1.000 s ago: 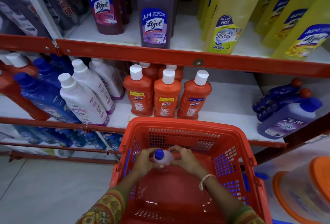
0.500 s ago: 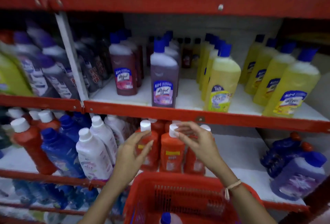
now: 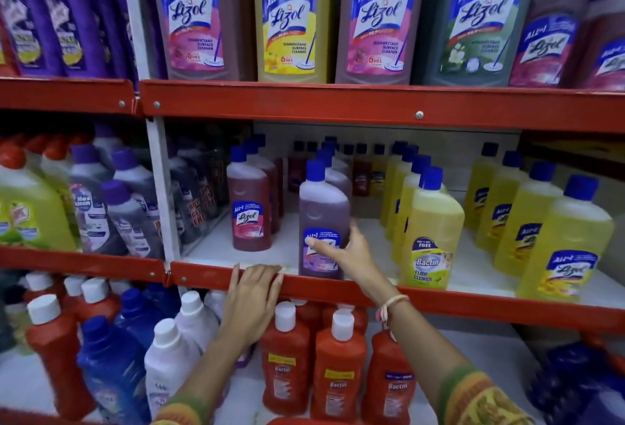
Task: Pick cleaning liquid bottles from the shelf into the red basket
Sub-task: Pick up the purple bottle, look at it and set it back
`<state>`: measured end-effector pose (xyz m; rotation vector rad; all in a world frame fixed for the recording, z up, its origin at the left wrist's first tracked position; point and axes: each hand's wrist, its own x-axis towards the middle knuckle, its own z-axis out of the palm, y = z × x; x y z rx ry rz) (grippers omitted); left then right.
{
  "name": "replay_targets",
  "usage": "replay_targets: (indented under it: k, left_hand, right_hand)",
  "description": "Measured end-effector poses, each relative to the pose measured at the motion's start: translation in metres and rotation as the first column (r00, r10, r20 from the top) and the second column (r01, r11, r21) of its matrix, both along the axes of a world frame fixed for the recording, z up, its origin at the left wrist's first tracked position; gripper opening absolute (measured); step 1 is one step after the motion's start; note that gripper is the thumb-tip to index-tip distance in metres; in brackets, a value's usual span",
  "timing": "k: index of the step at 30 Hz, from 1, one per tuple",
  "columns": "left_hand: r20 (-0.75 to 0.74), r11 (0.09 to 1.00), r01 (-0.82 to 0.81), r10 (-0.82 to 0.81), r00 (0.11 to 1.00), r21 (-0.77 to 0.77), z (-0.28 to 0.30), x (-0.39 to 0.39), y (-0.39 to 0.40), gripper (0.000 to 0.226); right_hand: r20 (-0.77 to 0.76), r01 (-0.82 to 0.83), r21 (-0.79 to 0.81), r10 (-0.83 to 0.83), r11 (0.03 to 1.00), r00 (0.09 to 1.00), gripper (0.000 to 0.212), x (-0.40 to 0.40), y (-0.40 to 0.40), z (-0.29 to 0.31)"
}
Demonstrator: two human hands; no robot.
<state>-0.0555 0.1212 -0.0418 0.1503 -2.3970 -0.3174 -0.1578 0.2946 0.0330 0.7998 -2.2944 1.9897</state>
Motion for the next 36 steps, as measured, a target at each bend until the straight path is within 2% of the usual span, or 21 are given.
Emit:
replay_targets:
  k: [5, 7, 9, 11, 14, 17, 20, 22, 24, 26, 28, 29, 31, 33, 34, 35, 36]
  left_hand:
    - [-0.024, 0.999, 0.017, -0.018, 1.0, -0.045, -0.004, -0.002, -0.006, 0.045]
    - [-0.026, 0.998, 0.032, -0.033, 0.999, -0.048, -0.005, -0.001, -0.007, 0.045]
    - [-0.037, 0.998, 0.041, -0.043, 0.998, -0.054, -0.005, -0.001, -0.007, 0.044]
    - [-0.038, 0.998, 0.038, -0.04, 0.998, -0.057, -0.006, -0.002, -0.007, 0.044]
    - [-0.042, 0.998, 0.038, -0.039, 0.998, -0.041, -0.007, -0.002, -0.006, 0.045]
    - [-0.041, 0.999, 0.045, -0.045, 0.998, -0.022, -0.007, -0.002, -0.005, 0.046]
    - [-0.039, 0.999, 0.039, -0.039, 0.998, -0.014, -0.008, -0.002, -0.003, 0.048]
    - [-0.043, 0.999, 0.037, -0.037, 0.998, -0.002, -0.008, -0.002, -0.002, 0.049]
    - [-0.044, 0.999, 0.037, -0.036, 0.998, 0.013, -0.007, -0.002, -0.002, 0.05]
    - [-0.039, 0.999, 0.039, -0.038, 0.999, 0.013, -0.007, -0.002, -0.002, 0.05]
    - [-0.047, 0.999, 0.042, -0.041, 0.998, 0.013, -0.008, -0.002, -0.002, 0.049]
    - [-0.052, 0.999, 0.043, -0.042, 0.998, 0.012, -0.008, -0.002, -0.002, 0.049]
    - [-0.052, 0.999, 0.045, -0.045, 0.998, 0.009, -0.008, -0.002, -0.002, 0.049]
    - [-0.051, 0.999, 0.047, -0.047, 0.998, 0.005, -0.007, -0.001, -0.002, 0.049]
    - [-0.051, 0.999, 0.049, -0.049, 0.998, 0.004, -0.007, -0.001, -0.002, 0.049]
    - [-0.052, 0.999, 0.05, -0.05, 0.997, 0.003, -0.007, -0.002, -0.002, 0.05]
    - [-0.051, 0.999, 0.049, -0.049, 0.997, 0.003, -0.008, -0.002, -0.003, 0.05]
  right_hand:
    - [-0.013, 0.027, -0.093, -0.028, 0.995, 1.0, 0.069, 0.003, -0.007, -0.009]
    - [-0.051, 0.073, -0.098, -0.078, 0.993, 0.996, 0.074, 0.011, -0.006, -0.007]
    - [-0.118, 0.129, -0.126, -0.144, 0.983, 0.982, 0.075, 0.019, -0.004, -0.002]
    - [-0.204, 0.208, -0.138, -0.234, 0.968, 0.951, 0.063, 0.03, 0.003, 0.008]
    - [-0.345, 0.34, -0.141, -0.368, 0.93, 0.863, 0.057, 0.059, 0.018, 0.029]
    - [-0.525, 0.487, -0.201, -0.513, 0.85, 0.679, 0.059, 0.09, 0.036, 0.042]
    - [-0.692, 0.64, -0.259, -0.601, 0.724, 0.4, 0.057, 0.114, 0.049, 0.047]
    - [-0.765, 0.72, -0.288, -0.604, 0.631, 0.224, 0.054, 0.123, 0.057, 0.045]
    - [-0.804, 0.759, -0.305, -0.583, 0.575, 0.119, 0.052, 0.128, 0.064, 0.042]
    - [-0.83, 0.771, -0.299, -0.552, 0.562, 0.081, 0.051, 0.132, 0.069, 0.042]
    - [-0.828, 0.763, -0.272, -0.546, 0.587, 0.125, 0.053, 0.135, 0.071, 0.044]
    - [-0.807, 0.738, -0.255, -0.558, 0.625, 0.193, 0.054, 0.136, 0.071, 0.047]
    - [-0.718, 0.59, -0.238, -0.549, 0.772, 0.429, 0.055, 0.137, 0.073, 0.053]
    - [-0.547, 0.267, -0.273, -0.378, 0.924, 0.747, 0.052, 0.136, 0.075, 0.06]
    - [-0.437, 0.09, -0.323, -0.233, 0.942, 0.869, 0.053, 0.134, 0.076, 0.062]
    - [-0.331, -0.049, -0.382, -0.087, 0.923, 0.94, 0.057, 0.132, 0.076, 0.062]
    - [-0.236, -0.128, -0.424, 0.027, 0.896, 0.971, 0.062, 0.129, 0.076, 0.062]
